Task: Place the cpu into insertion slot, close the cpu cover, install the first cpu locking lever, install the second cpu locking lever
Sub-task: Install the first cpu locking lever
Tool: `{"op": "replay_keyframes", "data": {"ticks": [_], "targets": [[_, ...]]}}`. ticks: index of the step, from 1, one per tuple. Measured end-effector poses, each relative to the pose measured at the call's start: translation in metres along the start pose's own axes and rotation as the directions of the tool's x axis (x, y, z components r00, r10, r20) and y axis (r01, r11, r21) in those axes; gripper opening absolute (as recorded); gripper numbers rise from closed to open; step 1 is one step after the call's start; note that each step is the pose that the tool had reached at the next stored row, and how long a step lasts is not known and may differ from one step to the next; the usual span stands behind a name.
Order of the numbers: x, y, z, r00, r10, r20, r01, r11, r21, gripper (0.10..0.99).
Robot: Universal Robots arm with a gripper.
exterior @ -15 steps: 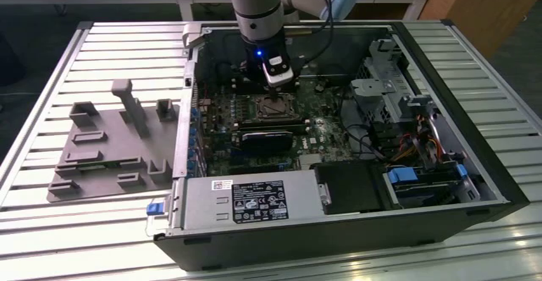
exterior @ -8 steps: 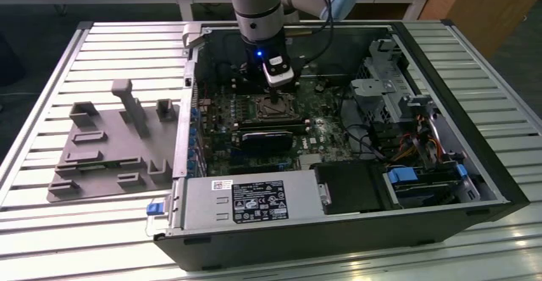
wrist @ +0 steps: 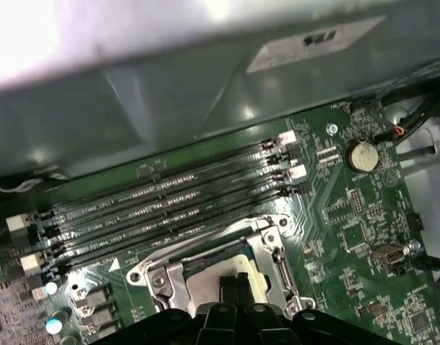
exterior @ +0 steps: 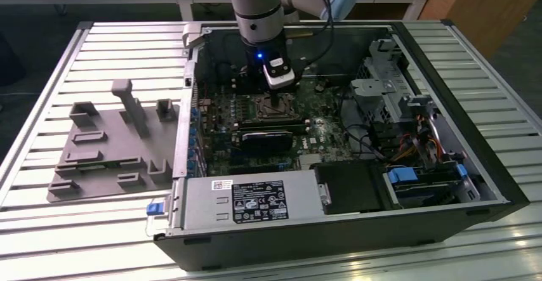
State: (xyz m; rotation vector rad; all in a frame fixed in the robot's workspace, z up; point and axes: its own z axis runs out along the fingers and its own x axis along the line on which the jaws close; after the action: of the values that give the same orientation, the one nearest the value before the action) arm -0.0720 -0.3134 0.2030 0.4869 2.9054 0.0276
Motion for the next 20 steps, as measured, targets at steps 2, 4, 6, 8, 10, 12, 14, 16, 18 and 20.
{"op": "replay_keyframes", "data": {"ticks": [2, 4, 6, 8, 10, 12, 14, 16, 18, 20], "targets": [[-0.0003, -0.0009, 0.0000, 1.0000, -0.002, -0.0001, 0.002, 1.0000, 0.000, 0.102], [-0.0004, -0.0011, 0.0000, 1.0000, -0.004, -0.0002, 0.004, 1.0000, -0.001, 0.102], [-0.0006, -0.0012, -0.0011, 1.0000, -0.006, -0.0004, 0.006, 1.0000, -0.001, 0.102], [-0.0012, -0.0010, -0.0039, 1.0000, -0.008, -0.0004, 0.008, 1.0000, -0.001, 0.102], [-0.0019, -0.0008, -0.0077, 1.0000, -0.009, -0.0004, 0.009, 1.0000, -0.002, 0.102], [-0.0027, -0.0006, -0.0119, 1.0000, -0.009, -0.0005, 0.009, 1.0000, -0.001, 0.102], [-0.0035, -0.0004, -0.0162, 1.0000, -0.009, -0.0004, 0.009, 1.0000, -0.002, 0.102], [-0.0042, -0.0002, -0.0197, 1.0000, -0.010, -0.0005, 0.010, 1.0000, -0.002, 0.102], [-0.0047, 0.0000, -0.0226, 1.0000, -0.010, -0.0005, 0.010, 1.0000, -0.002, 0.102], [-0.0050, 0.0001, -0.0237, 1.0000, -0.010, -0.0004, 0.010, 1.0000, -0.002, 0.102]]}}
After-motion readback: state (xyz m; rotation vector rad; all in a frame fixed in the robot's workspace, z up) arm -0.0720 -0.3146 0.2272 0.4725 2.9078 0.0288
